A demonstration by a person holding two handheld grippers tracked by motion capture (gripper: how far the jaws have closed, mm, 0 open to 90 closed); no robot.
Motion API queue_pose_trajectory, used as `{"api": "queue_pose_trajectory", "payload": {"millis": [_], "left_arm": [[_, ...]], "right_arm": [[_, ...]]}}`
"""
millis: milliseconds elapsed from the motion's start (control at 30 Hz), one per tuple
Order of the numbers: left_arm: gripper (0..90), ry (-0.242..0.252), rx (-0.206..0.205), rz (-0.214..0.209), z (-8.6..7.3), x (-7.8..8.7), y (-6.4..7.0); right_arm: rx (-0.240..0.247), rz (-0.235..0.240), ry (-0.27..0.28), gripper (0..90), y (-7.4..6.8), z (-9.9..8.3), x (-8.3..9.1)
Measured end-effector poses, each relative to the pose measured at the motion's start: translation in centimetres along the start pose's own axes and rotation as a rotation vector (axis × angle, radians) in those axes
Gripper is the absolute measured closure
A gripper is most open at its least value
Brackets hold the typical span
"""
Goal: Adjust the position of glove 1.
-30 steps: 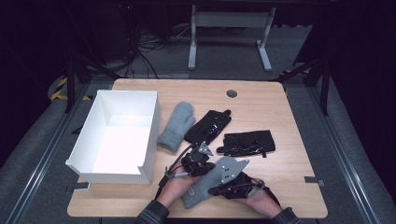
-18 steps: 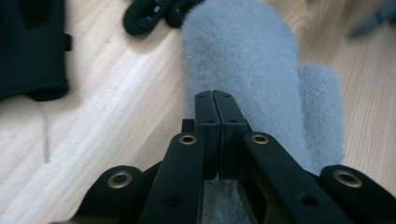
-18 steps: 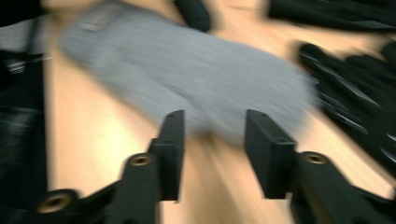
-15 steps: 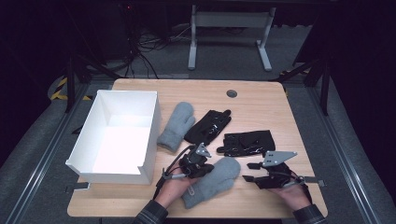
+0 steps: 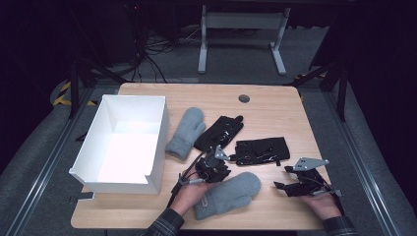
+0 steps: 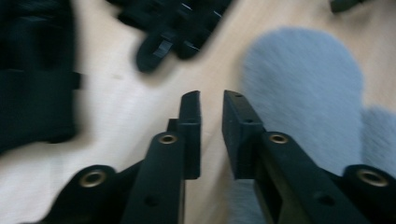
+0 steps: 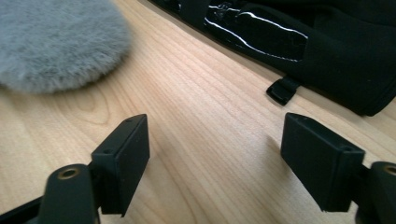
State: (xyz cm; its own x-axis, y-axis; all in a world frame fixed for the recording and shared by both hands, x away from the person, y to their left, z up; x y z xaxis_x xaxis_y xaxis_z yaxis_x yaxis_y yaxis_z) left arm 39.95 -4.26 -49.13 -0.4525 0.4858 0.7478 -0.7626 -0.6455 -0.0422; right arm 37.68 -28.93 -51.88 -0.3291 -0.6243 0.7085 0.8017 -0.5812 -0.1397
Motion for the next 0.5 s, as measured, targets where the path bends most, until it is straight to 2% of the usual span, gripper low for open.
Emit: {"api": "queue_pose_trajectory", "payload": {"millis": [33, 67, 100, 167, 200, 233, 300, 433, 500], "left_arm": [[72.5, 0.006, 0.014, 0.021, 0.3, 0.2, -0.9], [68.5, 0.006, 0.014, 0.021, 0.3, 0.2, -0.9], [65.0, 0.006, 0.036, 0.046, 0.7, 0.3, -2.2], [59.9, 0.011, 0.06, 0.066, 1.0, 0.3, -3.3], [58.5, 0.007, 0.067, 0.079, 1.1, 0.3, -3.9], [56.0, 0.007, 0.067, 0.079, 1.1, 0.3, -3.9], [53.4, 0.007, 0.083, 0.133, 1.4, 0.1, -5.6], [46.3, 0.004, 0.108, 0.2, 1.9, 0.0, -7.7], [45.3, 0.008, 0.121, 0.213, 2.2, 0.0, -8.6]], "right_arm": [[-0.001, 0.001, -0.001, 23.5, 0.0, 0.0, 0.0], [-0.001, 0.001, -0.001, 23.5, 0.0, 0.0, 0.0], [0.002, -0.002, 0.005, 22.0, 0.0, -0.1, -0.1], [0.004, -0.004, 0.011, 21.0, 0.0, -0.1, -0.2], [0.005, -0.004, 0.013, 20.3, 0.0, -0.1, -0.2], [0.009, -0.006, 0.015, 19.8, 0.0, -0.1, -0.3], [0.014, -0.012, 0.018, 19.1, 0.0, -0.1, -0.3], [0.016, -0.013, 0.033, 17.1, 0.0, -0.2, -0.4], [0.015, -0.014, 0.04, 16.3, 0.0, -0.2, -0.5]]}}
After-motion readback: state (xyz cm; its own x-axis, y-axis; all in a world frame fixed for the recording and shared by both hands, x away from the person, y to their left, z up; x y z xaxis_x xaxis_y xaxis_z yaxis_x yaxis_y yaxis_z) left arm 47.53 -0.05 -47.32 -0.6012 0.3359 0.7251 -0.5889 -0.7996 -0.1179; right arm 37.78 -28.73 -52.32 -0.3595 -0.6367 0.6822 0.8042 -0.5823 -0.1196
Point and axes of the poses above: each handheld gripper's, and its own axes: x roughly backward along the jaws, z roughly out of its top, y roughly to its right, the point moved 8 cm from there along -x, roughly forward along the jaws, and after that the axes turned 12 degrees about z, right-handed, at the moved point
